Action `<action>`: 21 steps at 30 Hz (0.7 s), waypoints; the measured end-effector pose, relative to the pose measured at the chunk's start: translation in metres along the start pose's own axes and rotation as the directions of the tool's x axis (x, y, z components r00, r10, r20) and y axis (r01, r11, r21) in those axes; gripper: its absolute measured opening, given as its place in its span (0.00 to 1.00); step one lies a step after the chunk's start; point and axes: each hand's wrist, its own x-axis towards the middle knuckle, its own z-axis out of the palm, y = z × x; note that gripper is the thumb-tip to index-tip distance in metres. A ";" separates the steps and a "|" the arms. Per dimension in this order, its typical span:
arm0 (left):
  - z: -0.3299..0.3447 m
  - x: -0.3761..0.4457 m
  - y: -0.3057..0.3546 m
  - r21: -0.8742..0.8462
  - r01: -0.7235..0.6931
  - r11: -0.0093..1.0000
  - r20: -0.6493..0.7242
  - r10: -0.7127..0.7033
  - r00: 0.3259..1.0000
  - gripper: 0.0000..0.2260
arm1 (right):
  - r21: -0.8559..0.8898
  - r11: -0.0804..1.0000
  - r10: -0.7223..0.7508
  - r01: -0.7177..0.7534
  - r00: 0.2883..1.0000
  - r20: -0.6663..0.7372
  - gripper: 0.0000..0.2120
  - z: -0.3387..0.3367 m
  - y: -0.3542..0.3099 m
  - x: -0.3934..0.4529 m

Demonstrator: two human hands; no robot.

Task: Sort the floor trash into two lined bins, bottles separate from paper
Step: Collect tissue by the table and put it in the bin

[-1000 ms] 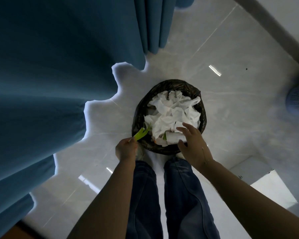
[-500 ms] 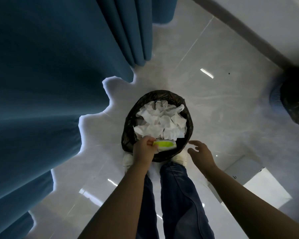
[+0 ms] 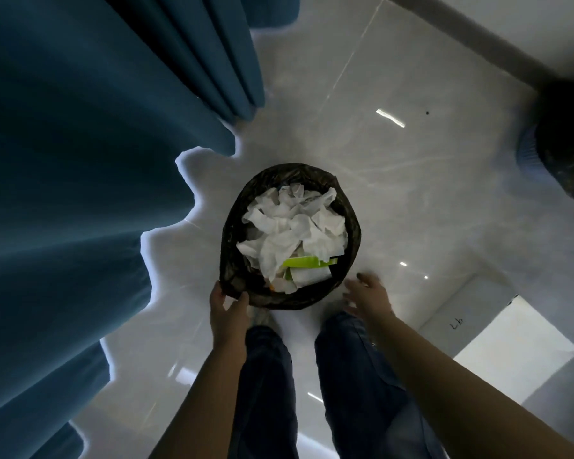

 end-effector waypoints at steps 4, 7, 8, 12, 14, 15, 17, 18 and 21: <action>0.016 0.008 0.018 -0.192 0.085 0.978 0.199 -0.046 0.979 0.17 | 0.081 0.992 0.092 -0.101 0.990 0.103 0.20 0.018 0.008 0.016; 0.029 0.012 0.022 -0.207 0.038 0.978 0.186 0.002 0.982 0.19 | 0.101 0.995 0.014 -0.020 0.998 0.059 0.13 0.023 0.009 0.025; 0.035 0.012 0.025 -0.203 0.016 0.979 0.194 0.025 0.981 0.20 | 0.082 0.996 -0.033 0.031 0.999 0.023 0.10 0.021 0.009 0.028; 0.064 0.013 0.047 -0.181 0.015 0.983 0.268 0.034 0.963 0.19 | -0.018 0.986 -0.170 0.169 0.982 -0.088 0.02 0.000 -0.008 0.037; 0.088 0.009 0.061 -0.162 0.034 0.986 0.349 0.025 0.937 0.18 | -0.003 0.979 -0.201 0.203 0.967 -0.160 0.03 -0.016 -0.023 0.047; 0.102 0.008 0.067 -0.152 0.037 0.988 0.396 0.026 0.918 0.17 | 0.028 0.975 -0.210 0.219 0.959 -0.190 0.05 -0.025 -0.032 0.050; 0.127 0.003 0.077 -0.129 0.032 0.991 0.495 0.036 0.868 0.16 | 0.125 0.963 -0.209 0.239 0.955 -0.210 0.07 -0.043 -0.049 0.053; 0.137 -0.001 0.082 -0.108 0.035 0.993 0.535 0.029 0.844 0.17 | 0.155 0.958 -0.204 0.240 0.955 -0.216 0.08 -0.052 -0.057 0.054; 0.160 -0.006 0.091 0.053 0.052 0.997 0.537 -0.072 0.841 0.19 | 0.151 0.964 -0.187 0.219 0.961 -0.205 0.11 -0.078 -0.069 0.052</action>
